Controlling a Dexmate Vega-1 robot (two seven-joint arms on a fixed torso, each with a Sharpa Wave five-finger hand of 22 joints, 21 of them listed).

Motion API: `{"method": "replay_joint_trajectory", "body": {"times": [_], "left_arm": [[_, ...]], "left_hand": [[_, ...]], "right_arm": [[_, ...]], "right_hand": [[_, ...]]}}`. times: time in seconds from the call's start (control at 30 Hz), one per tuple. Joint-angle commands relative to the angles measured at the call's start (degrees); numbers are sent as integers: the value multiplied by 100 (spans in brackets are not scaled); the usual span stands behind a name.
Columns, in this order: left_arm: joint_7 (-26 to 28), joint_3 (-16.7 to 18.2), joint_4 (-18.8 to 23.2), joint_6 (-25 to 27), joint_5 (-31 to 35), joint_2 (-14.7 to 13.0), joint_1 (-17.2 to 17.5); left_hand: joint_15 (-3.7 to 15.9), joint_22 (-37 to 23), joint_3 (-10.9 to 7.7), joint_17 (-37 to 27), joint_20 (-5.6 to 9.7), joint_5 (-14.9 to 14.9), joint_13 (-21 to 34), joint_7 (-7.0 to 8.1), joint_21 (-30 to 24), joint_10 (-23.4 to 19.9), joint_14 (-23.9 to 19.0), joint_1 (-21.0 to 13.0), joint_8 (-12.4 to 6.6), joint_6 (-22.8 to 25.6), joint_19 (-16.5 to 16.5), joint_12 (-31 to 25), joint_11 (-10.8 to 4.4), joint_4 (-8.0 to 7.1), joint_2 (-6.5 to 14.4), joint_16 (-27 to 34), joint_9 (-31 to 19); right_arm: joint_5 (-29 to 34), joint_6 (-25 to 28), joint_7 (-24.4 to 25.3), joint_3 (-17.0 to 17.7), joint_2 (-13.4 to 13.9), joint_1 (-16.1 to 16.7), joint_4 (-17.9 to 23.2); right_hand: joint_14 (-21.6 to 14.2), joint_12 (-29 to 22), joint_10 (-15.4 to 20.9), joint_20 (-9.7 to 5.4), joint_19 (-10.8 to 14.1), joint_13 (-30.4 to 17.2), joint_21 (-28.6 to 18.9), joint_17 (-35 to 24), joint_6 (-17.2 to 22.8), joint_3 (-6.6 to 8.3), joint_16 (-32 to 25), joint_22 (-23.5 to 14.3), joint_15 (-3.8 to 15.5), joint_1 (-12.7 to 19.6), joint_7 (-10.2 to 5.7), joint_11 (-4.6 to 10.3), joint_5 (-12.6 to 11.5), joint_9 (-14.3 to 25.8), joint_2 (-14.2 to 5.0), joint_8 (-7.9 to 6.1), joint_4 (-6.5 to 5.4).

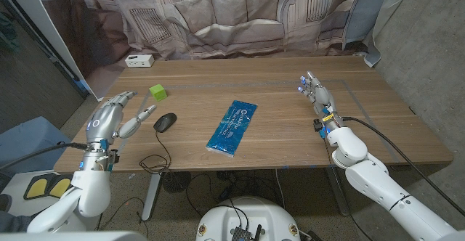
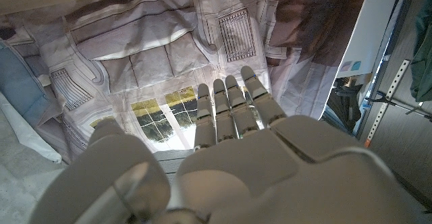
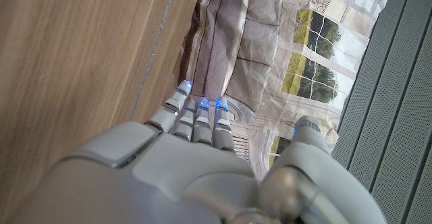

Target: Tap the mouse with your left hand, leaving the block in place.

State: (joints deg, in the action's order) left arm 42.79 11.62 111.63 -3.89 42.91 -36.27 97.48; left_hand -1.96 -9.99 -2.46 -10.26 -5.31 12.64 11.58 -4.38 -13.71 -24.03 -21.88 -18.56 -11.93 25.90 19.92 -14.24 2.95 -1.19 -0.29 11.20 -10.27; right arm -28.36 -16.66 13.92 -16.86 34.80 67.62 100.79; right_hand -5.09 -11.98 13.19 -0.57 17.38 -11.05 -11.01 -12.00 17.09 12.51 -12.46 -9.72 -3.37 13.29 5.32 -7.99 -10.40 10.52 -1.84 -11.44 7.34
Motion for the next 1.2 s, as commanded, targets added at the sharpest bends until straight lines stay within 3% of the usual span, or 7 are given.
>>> {"method": "replay_joint_trajectory", "body": {"times": [0.03, 0.1, 0.2, 0.57, 0.93, 1.2], "left_arm": [[19, -191, 150, 650, 80, -306, 53], [-92, -176, 237, 799, 67, -359, 76], [-280, -135, 352, 947, 25, -459, 124], [-1121, 64, 842, 1576, 82, -733, 350], [-1926, 126, 1081, 1948, 189, -922, 359], [-2431, 166, 1210, 2040, 194, -1080, 363]], "left_hand": [[-129, -34, 76, -21, -26, 11, 29, 50, 285, 642, 919, 2, 90, 8, -615, 265, 23, -13, 90, -155, -18], [-172, -34, 120, -24, -34, 19, 34, 100, 333, 989, 1354, 49, 106, 4, -914, 329, -57, -30, 96, -165, -14], [-189, -33, 183, -27, -51, 37, 36, 130, 360, 1421, 1880, 122, 116, 22, -1332, 356, -61, -59, 99, -164, -7], [-263, -36, 312, -35, -66, 73, 30, 39, 402, 2015, 2395, 300, 94, 207, -2023, 381, -61, -141, 70, -145, 1], [-248, -42, 413, -42, -25, 94, 24, -44, 374, 2338, 2679, 472, 139, 115, -2345, 380, -82, -234, 65, -133, 1], [-242, -45, 466, -44, -12, 102, 21, -6, 349, 2444, 2773, 562, 111, 179, -2422, 363, -120, -282, 59, -120, 0]], "right_arm": [[26, 8, 66, 34, 4, 71, 33], [29, 6, 67, 45, 19, 96, 41], [21, -7, 91, 61, 8, 128, 57], [39, -54, 175, 128, -1, 256, 115], [63, 57, 177, 133, 44, 232, 204], [49, 89, 197, 185, 73, 263, 274]], "right_hand": [[25, 22, -15, -13, -24, -13, 2, -15, 32, -13, 23, -15, -11, 12, 20, 6, -11, 24, -28, 9, -1], [26, 24, -19, -13, -26, -13, 3, -15, 37, -14, 24, -15, -10, 12, 21, 7, -12, 24, -30, 8, -2], [27, 23, -17, -8, -28, -13, 3, -15, 39, -15, 25, -15, -13, 12, 15, 4, -12, 24, -31, 8, -2], [27, 22, -9, 15, -34, -14, 2, -16, 50, -22, 28, -16, -23, 9, 11, 11, -11, 24, -31, 7, -3], [37, 26, -13, 43, -58, -15, 7, -19, 54, -32, 34, -17, -43, 1, -5, 28, -10, 24, -32, 10, -6], [36, 27, -12, 45, -57, -16, 4, -20, 50, -37, 34, -17, -40, -3, -3, 20, -10, 24, -34, 13, -8]]}}
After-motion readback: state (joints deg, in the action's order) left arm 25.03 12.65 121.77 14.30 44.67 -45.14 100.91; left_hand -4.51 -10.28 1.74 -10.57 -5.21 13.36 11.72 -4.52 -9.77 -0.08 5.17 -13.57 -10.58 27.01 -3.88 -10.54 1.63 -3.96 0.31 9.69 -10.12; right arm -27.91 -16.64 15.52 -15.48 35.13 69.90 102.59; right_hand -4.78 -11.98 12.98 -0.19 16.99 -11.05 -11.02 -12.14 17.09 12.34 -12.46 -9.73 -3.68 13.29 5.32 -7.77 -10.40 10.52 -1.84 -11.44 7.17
